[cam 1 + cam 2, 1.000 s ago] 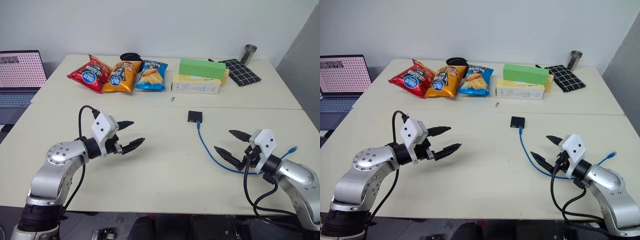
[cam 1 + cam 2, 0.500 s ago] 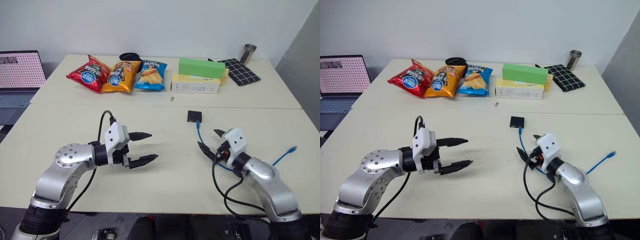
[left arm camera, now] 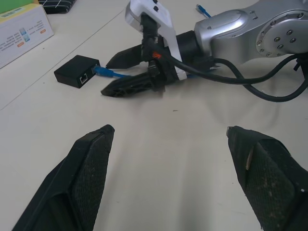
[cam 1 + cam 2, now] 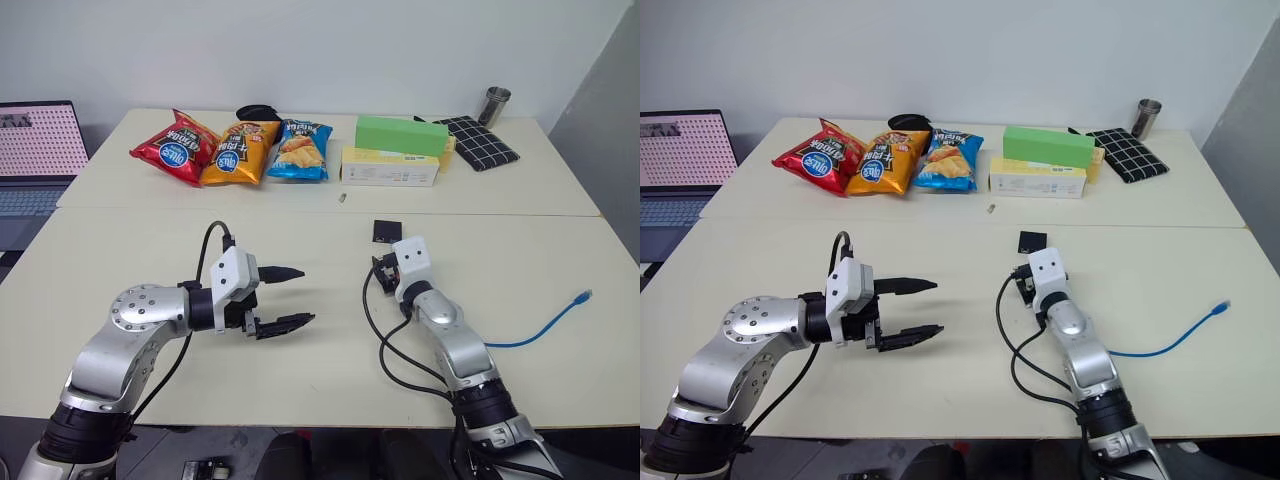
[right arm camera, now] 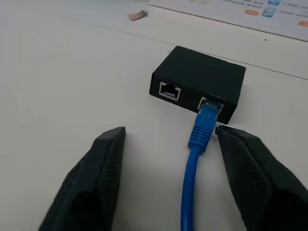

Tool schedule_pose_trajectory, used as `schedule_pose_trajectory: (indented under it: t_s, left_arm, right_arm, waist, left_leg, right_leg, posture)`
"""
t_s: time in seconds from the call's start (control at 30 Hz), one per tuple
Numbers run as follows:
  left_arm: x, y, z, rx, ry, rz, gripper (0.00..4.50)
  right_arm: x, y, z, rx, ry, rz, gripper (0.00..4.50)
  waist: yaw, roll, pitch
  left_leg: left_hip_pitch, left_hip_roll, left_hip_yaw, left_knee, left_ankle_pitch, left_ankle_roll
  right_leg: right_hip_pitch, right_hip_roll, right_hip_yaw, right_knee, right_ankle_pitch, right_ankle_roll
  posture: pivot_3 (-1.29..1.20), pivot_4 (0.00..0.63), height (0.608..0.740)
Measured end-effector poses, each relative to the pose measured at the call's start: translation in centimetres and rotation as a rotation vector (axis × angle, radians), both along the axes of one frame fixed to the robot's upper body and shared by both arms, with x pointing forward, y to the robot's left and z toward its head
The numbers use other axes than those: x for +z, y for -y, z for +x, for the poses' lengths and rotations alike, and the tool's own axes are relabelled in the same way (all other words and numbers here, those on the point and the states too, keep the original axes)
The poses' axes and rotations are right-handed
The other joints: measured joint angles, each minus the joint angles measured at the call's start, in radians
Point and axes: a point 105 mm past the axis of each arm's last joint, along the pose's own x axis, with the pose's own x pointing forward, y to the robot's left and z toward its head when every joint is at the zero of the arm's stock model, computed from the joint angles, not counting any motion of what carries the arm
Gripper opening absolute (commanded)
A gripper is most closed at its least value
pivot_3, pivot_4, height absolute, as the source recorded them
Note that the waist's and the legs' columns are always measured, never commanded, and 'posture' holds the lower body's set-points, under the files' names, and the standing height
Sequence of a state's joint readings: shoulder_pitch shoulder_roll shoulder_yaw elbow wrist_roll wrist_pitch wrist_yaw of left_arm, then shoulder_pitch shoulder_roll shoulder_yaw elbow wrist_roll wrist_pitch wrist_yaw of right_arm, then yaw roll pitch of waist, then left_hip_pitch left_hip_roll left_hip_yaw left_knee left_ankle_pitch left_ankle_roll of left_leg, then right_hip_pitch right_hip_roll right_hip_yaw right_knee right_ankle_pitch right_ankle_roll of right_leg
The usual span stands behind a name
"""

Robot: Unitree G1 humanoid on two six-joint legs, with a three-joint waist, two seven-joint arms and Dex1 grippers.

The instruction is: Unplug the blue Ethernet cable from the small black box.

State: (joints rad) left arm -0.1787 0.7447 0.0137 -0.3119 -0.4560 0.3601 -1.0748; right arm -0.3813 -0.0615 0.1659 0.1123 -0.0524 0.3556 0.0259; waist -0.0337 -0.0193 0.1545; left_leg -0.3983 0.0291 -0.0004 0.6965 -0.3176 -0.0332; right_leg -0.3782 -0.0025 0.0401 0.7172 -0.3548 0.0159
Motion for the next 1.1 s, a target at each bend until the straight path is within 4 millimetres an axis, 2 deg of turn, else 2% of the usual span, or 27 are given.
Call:
schedule_pose_trajectory:
  t_s: [0.13,0.3,0.47,0.53,0.67,0.77,0.93,1.1]
  left_arm:
    - [-0.2,-0.2,0.1,0.01,0.002,0.001,4.01]
    - [-0.2,-0.3,0.3,0.028,0.014,0.001,4.01]
    - [-0.5,-0.5,1.1,0.075,0.001,-0.026,4.01]
    - [-0.3,-0.6,1.8,0.104,0.0,-0.045,4.01]
    - [-0.3,-1.3,3.3,0.194,-0.153,-0.178,4.01]
    - [0.5,-0.7,2.8,0.131,-0.299,-0.248,4.01]
    - [0.7,-0.5,2.0,0.067,-0.394,-0.253,4.01]
    - [1.4,-0.3,2.0,0.047,-0.422,-0.256,4.01]
  right_arm:
    - [0.0,0.4,0.2,-0.053,-0.002,0.022,1.2]
    - [0.2,1.0,0.4,-0.084,0.001,0.026,0.18]
    - [0.3,1.9,0.6,-0.085,0.0,0.008,0.11]
    - [0.4,2.0,0.5,-0.033,0.015,-0.034,0.11]
    - [2.9,0.2,-1.8,0.341,0.248,-0.368,0.11]
    - [4.0,-2.4,-5.5,0.724,0.504,-0.662,0.11]
    - [4.6,-3.6,-7.7,0.933,0.697,-0.788,0.09]
    - [6.0,-3.9,-8.2,1.0,0.835,-0.812,0.09]
  waist:
    - [0.002,0.0,0.0]
    - [0.002,0.0,0.0]
    - [0.003,0.0,0.0]
    - [0.004,0.0,0.0]
    - [-0.001,0.001,0.001]
    - [-0.007,0.0,0.001]
    - [-0.009,0.0,0.001]
    - [-0.005,0.0,0.001]
  left_leg:
    - [0.0,0.0,0.0,0.0,0.0,0.0]
    - [0.0,0.0,0.0,0.0,0.0,0.0]
    - [-0.001,0.0,0.0,0.0,0.0,0.0]
    - [-0.001,0.0,0.0,0.0,0.0,0.0]
    - [-0.002,-0.001,0.0,0.0,0.0,0.0]
    - [-0.002,0.0,0.0,-0.001,0.0,0.0]
    - [-0.002,0.001,0.0,0.0,0.0,0.0]
    - [-0.001,0.0,0.0,0.001,0.0,0.0]
  right_leg:
    - [0.0,0.0,0.0,0.0,0.0,0.0]
    - [0.0,0.0,0.0,0.0,0.0,0.0]
    - [0.0,0.0,0.0,-0.001,0.0,0.0]
    - [0.0,0.0,0.0,-0.001,0.0,0.0]
    - [-0.002,0.0,0.0,-0.001,0.0,0.0]
    - [-0.001,0.001,-0.001,-0.001,0.0,0.0]
    - [-0.001,0.001,0.0,-0.001,0.0,0.0]
    - [0.0,0.0,-0.001,-0.002,0.0,0.0]
  posture:
    - [0.0,0.15,0.74]
    - [0.0,0.15,0.74]
    - [0.0,0.15,0.74]
    - [0.0,0.15,0.74]
    - [0.0,0.15,0.74]
    - [0.0,0.15,0.74]
    - [0.0,0.15,0.74]
    - [0.0,0.15,0.74]
